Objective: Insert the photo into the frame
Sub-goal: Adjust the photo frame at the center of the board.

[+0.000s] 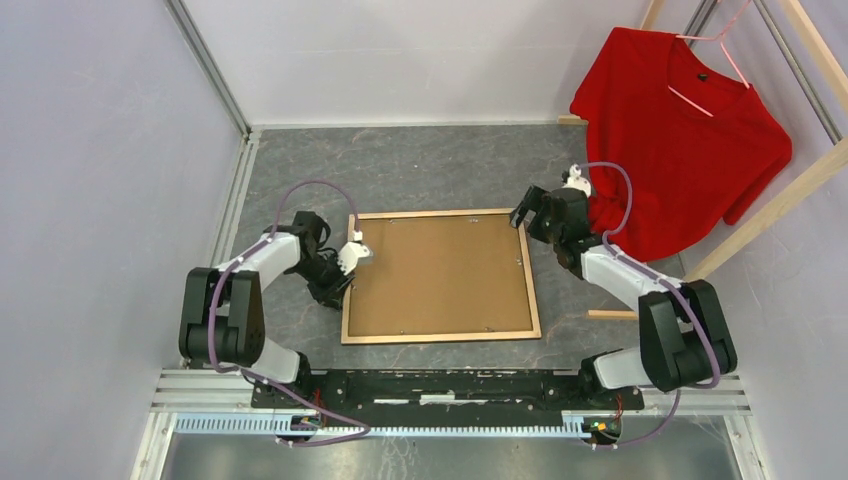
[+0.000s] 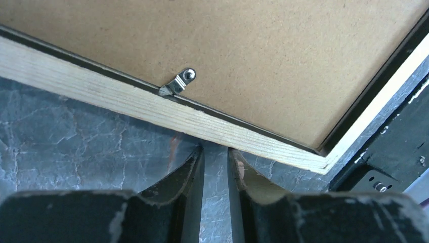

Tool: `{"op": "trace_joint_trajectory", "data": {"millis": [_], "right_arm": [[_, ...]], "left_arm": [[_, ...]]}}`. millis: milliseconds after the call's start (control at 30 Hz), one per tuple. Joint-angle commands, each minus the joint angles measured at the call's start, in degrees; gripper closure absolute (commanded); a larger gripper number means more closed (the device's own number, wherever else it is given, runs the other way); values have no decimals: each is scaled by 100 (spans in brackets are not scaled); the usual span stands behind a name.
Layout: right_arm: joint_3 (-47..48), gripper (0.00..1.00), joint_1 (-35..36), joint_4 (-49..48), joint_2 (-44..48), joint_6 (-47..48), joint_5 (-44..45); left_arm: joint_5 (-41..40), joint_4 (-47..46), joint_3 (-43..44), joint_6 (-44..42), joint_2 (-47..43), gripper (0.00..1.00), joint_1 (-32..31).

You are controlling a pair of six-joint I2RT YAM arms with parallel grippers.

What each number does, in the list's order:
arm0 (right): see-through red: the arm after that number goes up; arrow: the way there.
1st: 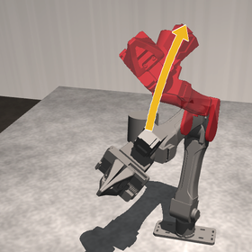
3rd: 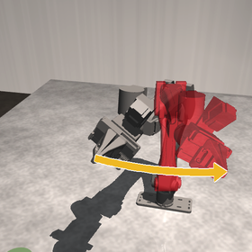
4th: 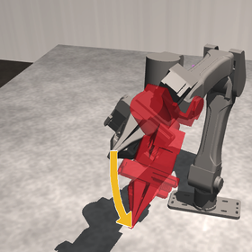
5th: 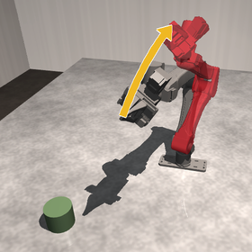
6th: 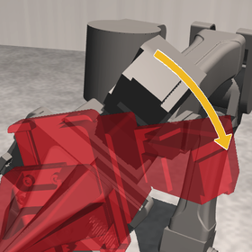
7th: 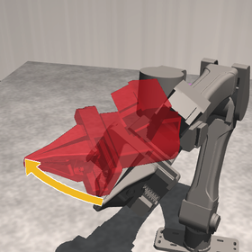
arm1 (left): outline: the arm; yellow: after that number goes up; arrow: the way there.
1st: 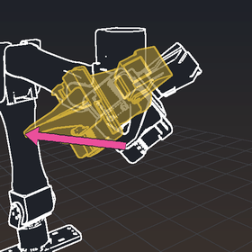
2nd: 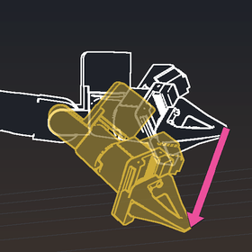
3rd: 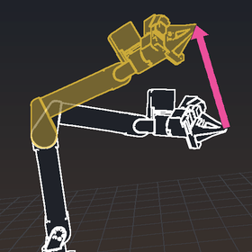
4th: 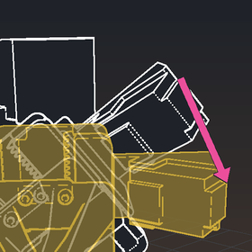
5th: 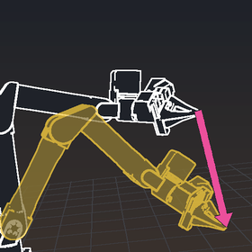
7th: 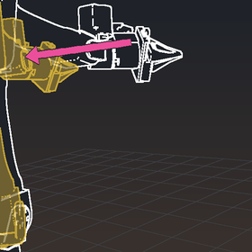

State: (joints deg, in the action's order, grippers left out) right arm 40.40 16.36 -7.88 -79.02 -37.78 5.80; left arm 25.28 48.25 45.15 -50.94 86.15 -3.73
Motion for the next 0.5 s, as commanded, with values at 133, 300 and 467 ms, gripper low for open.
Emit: {"op": "trace_joint_trajectory", "data": {"millis": [133,300,467], "right_arm": [[458,2,-189,-103,-1220,74,-569],[1378,3,-66,-316,-2286,-215,-1434],[2943,3,622,190,-3296,-89,-1634]], "left_arm": [[-77,-232,-279,-254,-292,68,-675],[-79,-221,-327,-175,-336,68,-1207],[348,-142,-134,-129,-157,63,-1950]]}}
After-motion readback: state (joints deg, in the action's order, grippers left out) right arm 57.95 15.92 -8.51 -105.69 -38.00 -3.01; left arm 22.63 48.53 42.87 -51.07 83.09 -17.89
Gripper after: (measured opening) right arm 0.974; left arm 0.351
